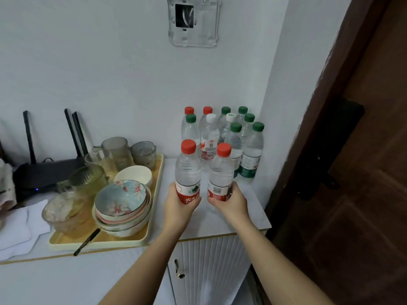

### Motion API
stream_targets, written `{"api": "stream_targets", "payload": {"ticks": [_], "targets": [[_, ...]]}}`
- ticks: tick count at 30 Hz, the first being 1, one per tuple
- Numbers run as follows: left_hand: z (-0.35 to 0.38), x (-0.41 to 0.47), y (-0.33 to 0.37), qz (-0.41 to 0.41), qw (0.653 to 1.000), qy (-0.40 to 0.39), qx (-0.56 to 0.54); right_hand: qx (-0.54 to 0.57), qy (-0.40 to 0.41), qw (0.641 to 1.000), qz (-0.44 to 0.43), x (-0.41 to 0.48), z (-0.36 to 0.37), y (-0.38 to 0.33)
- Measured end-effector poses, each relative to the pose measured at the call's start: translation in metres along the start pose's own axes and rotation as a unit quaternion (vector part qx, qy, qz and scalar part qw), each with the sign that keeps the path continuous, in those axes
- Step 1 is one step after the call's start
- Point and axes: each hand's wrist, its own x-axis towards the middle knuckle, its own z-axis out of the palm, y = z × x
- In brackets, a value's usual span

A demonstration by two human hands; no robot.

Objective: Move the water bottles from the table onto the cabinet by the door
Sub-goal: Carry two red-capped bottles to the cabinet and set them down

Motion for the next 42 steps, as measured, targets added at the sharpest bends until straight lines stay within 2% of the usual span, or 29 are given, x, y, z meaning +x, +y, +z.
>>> {"api": "stream_targets", "payload": {"ticks": [6,15,22,35,42], "targets": [[0.012,0.019,-0.014,-0.018,1.000,0.005,0.015,0.000,0.001,1.000,0.009,0.025,0.017,0.017],[0.014,0.028,-0.024,-0.010,0.999,-0.012,0.037,-0.007,-0.049,0.998,-0.025,0.044,0.013,0.021],[0.014,0.028,-0.032,0.014,0.997,0.035,0.061,-0.069,0.026,0.994,-0.077,0.039,0.015,0.037],[0.038,0.080,-0.030,0.019,0.996,0.049,0.075,-0.095,0.050,0.991,-0.086,0.080,0.028,0.032],[0.048,0.100,-0.028,0.010,0.993,0.062,0.099,-0.159,0.057,0.981,-0.093,0.097,0.033,0.031]]}}
